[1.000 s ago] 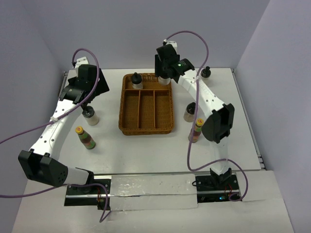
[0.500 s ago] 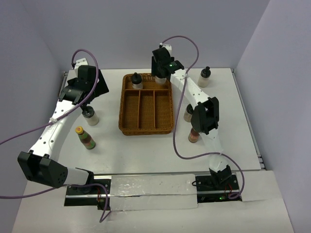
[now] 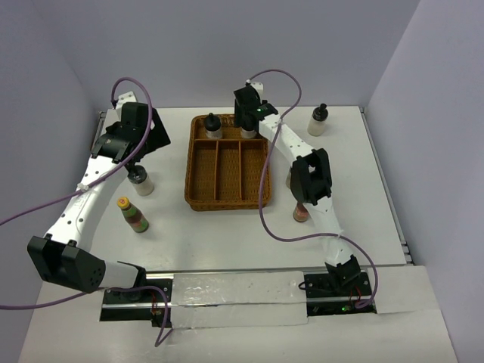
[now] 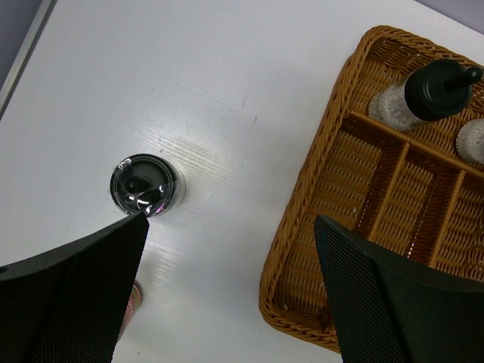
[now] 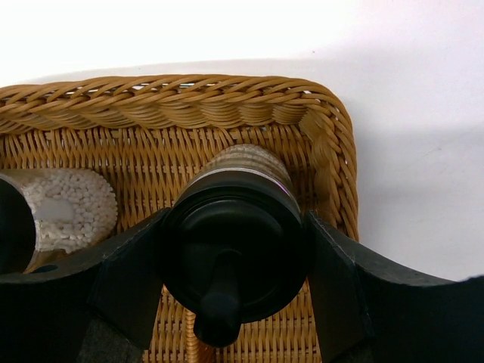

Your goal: Organize the condiment bottles

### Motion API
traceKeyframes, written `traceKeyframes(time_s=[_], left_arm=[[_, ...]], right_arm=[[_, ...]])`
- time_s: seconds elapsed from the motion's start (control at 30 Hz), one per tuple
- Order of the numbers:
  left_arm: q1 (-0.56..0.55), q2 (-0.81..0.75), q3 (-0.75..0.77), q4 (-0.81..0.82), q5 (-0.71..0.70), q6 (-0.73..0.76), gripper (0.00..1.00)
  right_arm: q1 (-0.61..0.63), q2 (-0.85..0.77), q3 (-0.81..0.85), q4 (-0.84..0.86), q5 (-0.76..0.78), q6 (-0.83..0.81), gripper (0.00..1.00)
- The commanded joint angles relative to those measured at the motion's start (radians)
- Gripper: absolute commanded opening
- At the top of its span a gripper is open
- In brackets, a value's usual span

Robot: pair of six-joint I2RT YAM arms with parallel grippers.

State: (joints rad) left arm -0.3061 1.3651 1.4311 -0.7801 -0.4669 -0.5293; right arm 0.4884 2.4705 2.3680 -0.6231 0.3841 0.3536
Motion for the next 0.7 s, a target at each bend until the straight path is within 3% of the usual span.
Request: traceKeyframes(time_s=[0.0,0.1,0.2,0.3,0.5,0.63,0.67], left_arm=[[-0.002,-0.044,0.000,-0.006,0.019,-0.026,0.99],[-0.002,-0.053,-0.004,-0.008,0.020,-0.025,0.99],[-0.002,-0.055,-0.001,-0.005,0.017,-0.015,0.99],[-0.002,-0.050,0.010,-0.008,0.004,-0.006,0.99],[-0.002,-0.037,0.025,-0.002,-0.004,0.011,0.99],[-0.002,-0.032,0.031,0.005,-0.006,0.020,0.99],[-0.002,-0.031,0.032,0.014,0.000,0.026,0.98]], right_arm=[[-0.005,-0.019,0.033,0.087,0.006,0.022,0.45],[-0.005,-0.019,0.036,0.069,-0.007,0.027,0.74],[-0.004,-0.060,0.042,0.062,-0.005,0.032,0.94],[-0.003,-0.132,0.055,0.053,0.007,0.014,1.00],[-0.005,-0.367,0.013,0.013,0.013,-0.024,1.00],[-0.005,-0.522,-0.098,-0.049,0.024,-0.015,1.00],[-0.002,-0.590,-0.214,-0.064,0.040,-0.005,1.00]])
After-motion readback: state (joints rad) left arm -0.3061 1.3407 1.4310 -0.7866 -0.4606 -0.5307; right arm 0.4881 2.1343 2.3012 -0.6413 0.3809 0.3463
